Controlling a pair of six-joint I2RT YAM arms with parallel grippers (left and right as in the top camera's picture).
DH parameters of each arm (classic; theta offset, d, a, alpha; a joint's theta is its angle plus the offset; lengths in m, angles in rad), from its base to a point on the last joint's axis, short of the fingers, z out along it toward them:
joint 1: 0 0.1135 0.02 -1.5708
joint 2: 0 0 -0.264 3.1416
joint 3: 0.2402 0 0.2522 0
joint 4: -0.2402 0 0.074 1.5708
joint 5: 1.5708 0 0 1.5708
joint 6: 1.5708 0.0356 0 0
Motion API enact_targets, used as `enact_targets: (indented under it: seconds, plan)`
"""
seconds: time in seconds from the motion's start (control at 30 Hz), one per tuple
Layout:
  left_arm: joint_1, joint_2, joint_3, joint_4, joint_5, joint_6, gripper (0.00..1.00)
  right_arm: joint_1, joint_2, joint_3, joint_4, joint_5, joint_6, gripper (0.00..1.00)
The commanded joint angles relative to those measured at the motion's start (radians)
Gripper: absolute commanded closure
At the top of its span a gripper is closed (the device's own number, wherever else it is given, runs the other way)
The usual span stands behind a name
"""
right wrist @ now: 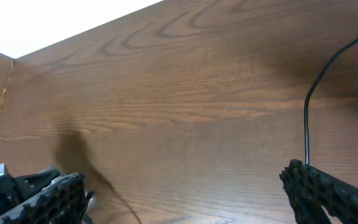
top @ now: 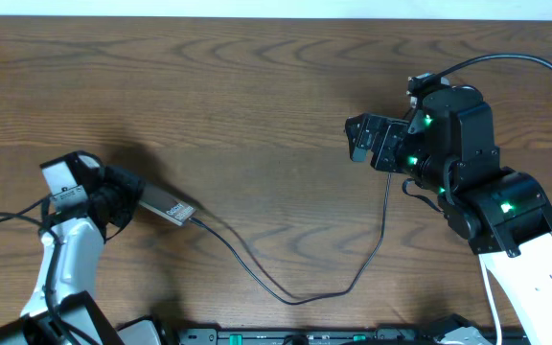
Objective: Plug charger to phone and switch on socket
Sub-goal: 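Lower the phone with the left gripper onto the table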
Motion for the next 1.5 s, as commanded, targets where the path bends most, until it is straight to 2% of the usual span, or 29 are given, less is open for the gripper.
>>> enact_targets:
  seconds: [0.0, 0.33, 1.03, 1.23, 1.3, 1.47]
  plan:
    - [-0.028, 0.058, 0.013, 0.004, -0.032, 0.016, 0.93, 0.004, 0.000, 0.014, -0.013, 0.020, -0.014, 0.01]
    - [-0.032, 0.187, 0.013, 0.004, -0.027, 0.012, 0.92, 0.004, 0.000, 0.014, -0.026, 0.020, -0.014, 0.01]
    - [-0.032, 0.192, 0.013, -0.008, -0.029, 0.013, 0.91, 0.004, 0.000, 0.014, -0.040, 0.027, -0.014, 0.01]
    - [-0.032, 0.192, 0.013, -0.022, -0.029, 0.013, 0.83, 0.004, 0.000, 0.014, -0.040, 0.027, -0.014, 0.01]
    - [-0.032, 0.192, 0.013, -0.026, -0.029, 0.013, 0.75, 0.004, 0.000, 0.014, -0.040, 0.027, -0.014, 0.01]
    - [-0.032, 0.192, 0.013, -0.030, -0.029, 0.013, 0.65, 0.004, 0.000, 0.014, -0.043, 0.030, -0.014, 0.01]
